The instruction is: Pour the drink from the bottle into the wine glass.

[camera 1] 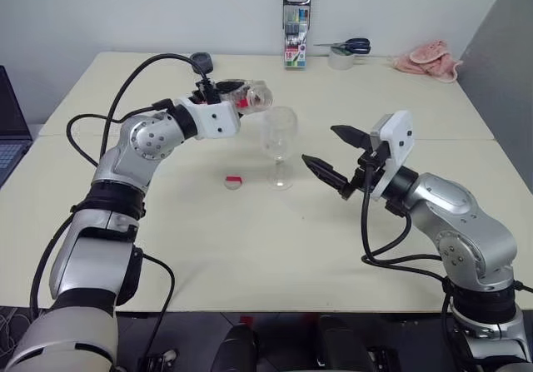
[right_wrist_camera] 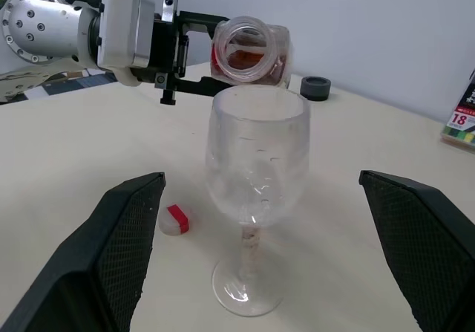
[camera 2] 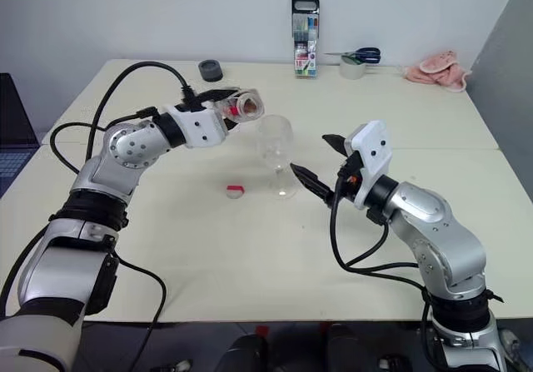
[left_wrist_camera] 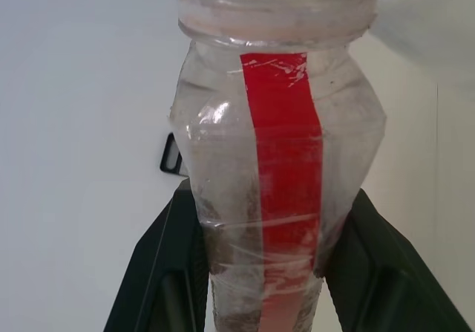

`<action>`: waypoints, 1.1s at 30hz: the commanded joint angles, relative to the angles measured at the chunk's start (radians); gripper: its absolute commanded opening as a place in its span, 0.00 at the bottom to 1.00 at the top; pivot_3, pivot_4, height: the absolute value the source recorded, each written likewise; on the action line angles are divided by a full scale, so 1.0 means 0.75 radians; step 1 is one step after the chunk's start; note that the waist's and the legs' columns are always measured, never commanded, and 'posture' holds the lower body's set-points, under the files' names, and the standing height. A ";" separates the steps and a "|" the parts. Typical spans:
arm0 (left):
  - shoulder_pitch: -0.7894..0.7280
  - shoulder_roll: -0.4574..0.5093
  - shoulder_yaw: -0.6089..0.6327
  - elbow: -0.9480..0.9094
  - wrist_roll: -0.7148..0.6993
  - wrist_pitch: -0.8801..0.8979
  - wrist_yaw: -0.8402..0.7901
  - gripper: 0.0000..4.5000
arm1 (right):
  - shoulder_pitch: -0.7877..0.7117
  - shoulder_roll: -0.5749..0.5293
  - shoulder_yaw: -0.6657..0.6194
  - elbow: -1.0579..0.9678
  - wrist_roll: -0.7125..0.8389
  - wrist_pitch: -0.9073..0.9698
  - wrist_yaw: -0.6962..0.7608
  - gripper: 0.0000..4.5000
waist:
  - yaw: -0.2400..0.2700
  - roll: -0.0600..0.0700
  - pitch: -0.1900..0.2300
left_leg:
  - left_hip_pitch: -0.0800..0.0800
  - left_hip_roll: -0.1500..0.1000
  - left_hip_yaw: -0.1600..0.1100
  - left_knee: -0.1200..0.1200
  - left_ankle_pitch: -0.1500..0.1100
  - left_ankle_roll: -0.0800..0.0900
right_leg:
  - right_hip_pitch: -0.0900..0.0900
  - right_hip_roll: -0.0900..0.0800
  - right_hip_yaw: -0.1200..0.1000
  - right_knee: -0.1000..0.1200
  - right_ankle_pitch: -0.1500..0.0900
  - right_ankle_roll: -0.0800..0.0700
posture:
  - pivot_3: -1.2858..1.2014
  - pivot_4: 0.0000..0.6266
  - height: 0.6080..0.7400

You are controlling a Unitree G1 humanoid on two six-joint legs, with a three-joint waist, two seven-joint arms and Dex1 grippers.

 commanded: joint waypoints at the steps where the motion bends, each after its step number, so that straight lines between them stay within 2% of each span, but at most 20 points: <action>1: -0.073 0.025 -0.003 -0.007 0.037 -0.061 0.074 0.38 | -0.001 -0.006 -0.004 -0.048 0.003 -0.029 0.005 1.00 | 0.000 0.000 0.000 | 0.000 0.000 0.000 0.000 0.000 0.000 | 0.000 0.000 0.000 0.001 0.000 0.000 | 0.52 0.24 1.00; 11: -0.152 0.040 -0.048 0.033 0.180 -0.139 0.231 0.38 | -0.044 0.019 0.033 -0.070 0.004 0.012 -0.043 1.00 | -0.003 0.000 0.000 | 0.000 0.000 0.000 0.003 0.000 0.000 | -0.001 0.000 0.000 0.005 0.000 0.000 | 0.52 0.24 1.00; 33: -0.227 0.041 -0.117 0.129 0.323 -0.142 0.436 0.38 | -0.010 0.034 0.076 -0.086 -0.009 0.045 -0.092 1.00 | -0.005 0.000 0.000 | -0.002 -0.001 -0.001 0.013 -0.001 0.001 | -0.002 0.000 0.000 0.013 0.000 0.000 | 0.52 0.24 1.00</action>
